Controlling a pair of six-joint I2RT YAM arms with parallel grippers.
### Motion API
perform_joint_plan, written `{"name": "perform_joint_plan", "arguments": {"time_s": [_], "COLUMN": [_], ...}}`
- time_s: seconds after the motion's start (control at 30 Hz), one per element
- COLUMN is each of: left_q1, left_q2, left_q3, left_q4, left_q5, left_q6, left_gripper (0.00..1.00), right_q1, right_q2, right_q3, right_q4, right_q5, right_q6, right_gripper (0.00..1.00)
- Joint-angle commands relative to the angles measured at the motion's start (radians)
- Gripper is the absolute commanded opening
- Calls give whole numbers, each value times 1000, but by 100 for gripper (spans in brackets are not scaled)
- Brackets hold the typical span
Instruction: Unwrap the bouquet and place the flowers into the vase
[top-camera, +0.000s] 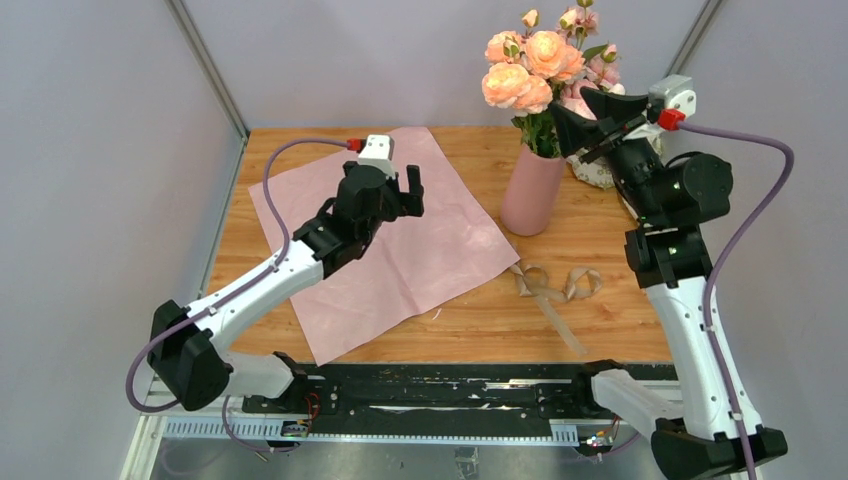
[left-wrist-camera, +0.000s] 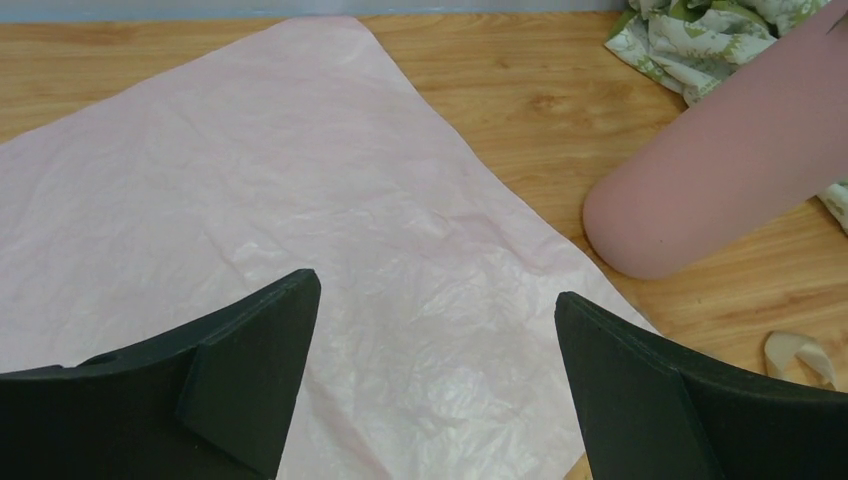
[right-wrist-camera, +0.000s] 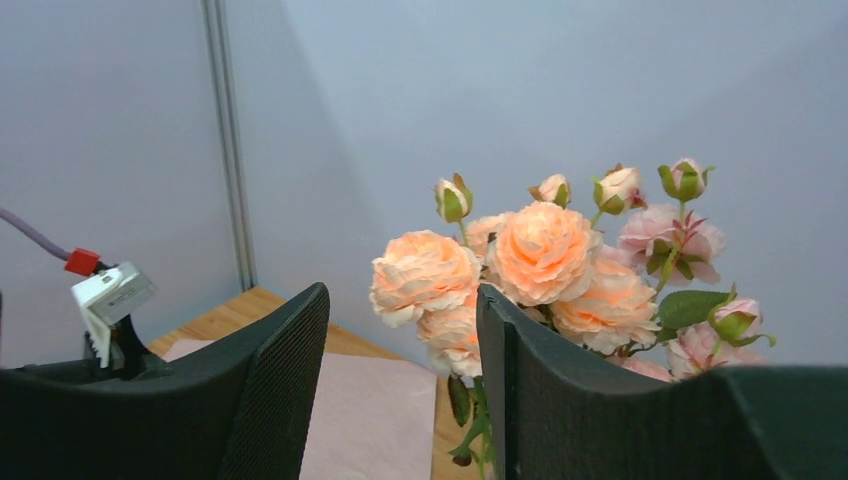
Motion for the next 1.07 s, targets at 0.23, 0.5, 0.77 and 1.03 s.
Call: {"name": "perform_joint_plan", "arguments": {"time_s": [0.23, 0.5, 0.77, 1.03], "left_q1": [-2, -2, -2, -2], "left_q2": [-187, -318, -321, -312], "left_q3": [-119, -208, -206, -207], "left_q4": [-6, -20, -45, -44], "left_q5": [-79, -137, -140, -117], "left_q6": [-13, 6, 10, 19], "left_gripper": [100, 100, 100, 100], "right_q1": [333, 399, 398, 399], "right_q2": [-7, 83, 135, 134], "right_q3": [-194, -253, -293, -295], "right_q4": [-64, -69, -43, -61], "right_q5": [76, 143, 149, 174], "right_q6": [-73, -85, -66, -79], "right_gripper": [63, 64, 64, 64]}}
